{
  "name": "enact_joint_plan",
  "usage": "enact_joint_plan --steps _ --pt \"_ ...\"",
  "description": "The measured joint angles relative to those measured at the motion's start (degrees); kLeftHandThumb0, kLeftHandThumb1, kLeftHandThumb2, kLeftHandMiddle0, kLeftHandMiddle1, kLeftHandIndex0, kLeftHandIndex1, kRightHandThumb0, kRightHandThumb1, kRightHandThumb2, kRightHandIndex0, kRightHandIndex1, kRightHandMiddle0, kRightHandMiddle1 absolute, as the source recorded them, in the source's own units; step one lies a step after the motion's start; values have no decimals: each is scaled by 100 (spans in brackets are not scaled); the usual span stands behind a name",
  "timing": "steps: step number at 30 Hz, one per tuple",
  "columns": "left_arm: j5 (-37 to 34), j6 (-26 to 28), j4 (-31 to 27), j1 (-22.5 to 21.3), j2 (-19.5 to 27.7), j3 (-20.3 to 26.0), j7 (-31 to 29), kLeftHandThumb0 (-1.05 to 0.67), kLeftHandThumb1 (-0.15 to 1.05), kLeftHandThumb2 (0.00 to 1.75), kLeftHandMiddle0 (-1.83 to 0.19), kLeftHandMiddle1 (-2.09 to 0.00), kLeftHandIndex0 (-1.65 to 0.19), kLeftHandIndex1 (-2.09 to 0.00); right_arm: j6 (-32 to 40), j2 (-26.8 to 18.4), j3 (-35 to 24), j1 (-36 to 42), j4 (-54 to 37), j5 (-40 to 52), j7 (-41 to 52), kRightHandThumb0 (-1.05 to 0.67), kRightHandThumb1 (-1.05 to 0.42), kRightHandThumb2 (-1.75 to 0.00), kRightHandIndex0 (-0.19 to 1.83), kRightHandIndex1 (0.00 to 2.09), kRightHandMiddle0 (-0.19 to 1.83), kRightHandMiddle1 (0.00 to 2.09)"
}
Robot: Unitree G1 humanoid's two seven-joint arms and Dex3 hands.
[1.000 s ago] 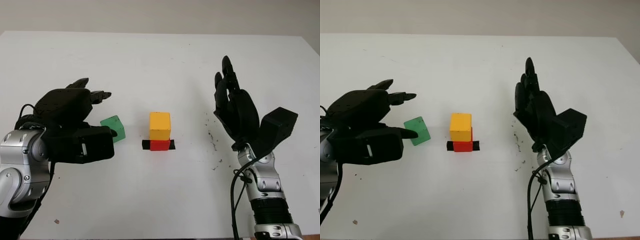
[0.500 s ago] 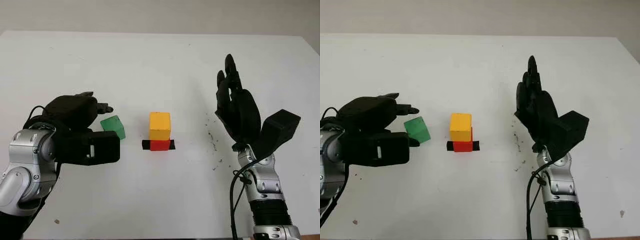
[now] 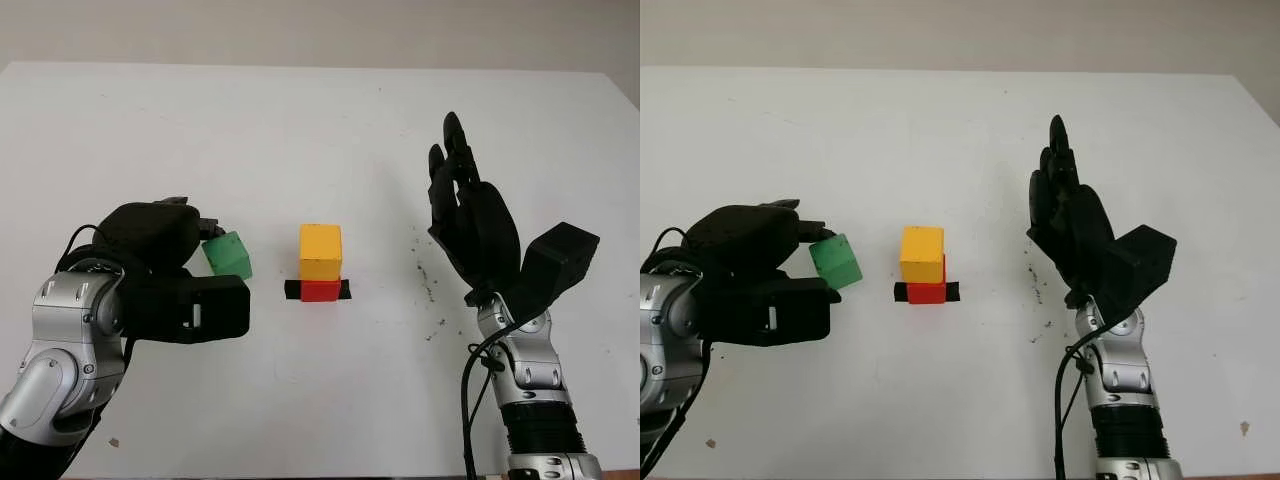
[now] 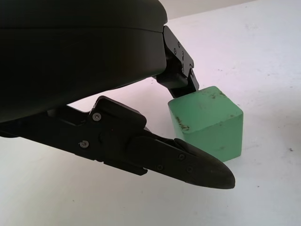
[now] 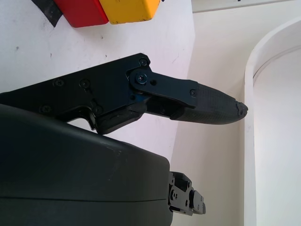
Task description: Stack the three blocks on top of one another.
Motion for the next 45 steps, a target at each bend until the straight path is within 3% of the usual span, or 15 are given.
enact_joint_plan --steps 11,13,17,20,31,36,41,45 --pt "-152 -72 87 22 -137 51 284 -75 104 6 -20 -6 -13 -112 66 0 -15 1 -19 0 -68 -76 -105 -60 -19 0 -19 0" --pt "-169 -87 110 27 -143 53 335 -69 103 5 -22 -6 -15 -116 137 -4 -9 3 -63 -26 -82 -77 -105 -60 -19 0 -19 0" --pt "-242 -226 146 81 -166 74 659 -40 105 10 -29 -8 -20 -129 147 -5 -6 7 -70 -49 -88 -74 -105 -62 -19 0 -19 0" --pt "-288 -353 197 170 -175 91 940 -31 105 12 -33 -8 -20 -133 148 -5 -7 10 -71 -54 -102 -74 -105 -62 -19 0 -19 0" --pt "-305 -520 257 177 -134 116 1113 -31 103 6 -38 -7 -25 -133 154 -5 -6 21 -71 -66 -121 -75 -105 -59 -19 0 -19 0" --pt "-651 -831 223 140 115 299 913 -31 104 6 -42 -8 -26 -130 161 -4 1 29 -71 -74 -113 -73 -105 -60 -19 0 -19 0" --pt "-1736 -1147 161 -350 497 745 387 -34 100 5 -45 -6 -39 -118 194 -2 15 33 -71 -77 -107 -72 -105 -57 -19 0 -19 0" --pt "-2660 -1304 819 -1643 1016 731 -718 -38 102 5 -47 -7 -37 -128 219 26 43 35 -73 -86 -129 -70 -105 -55 -19 0 -19 0"
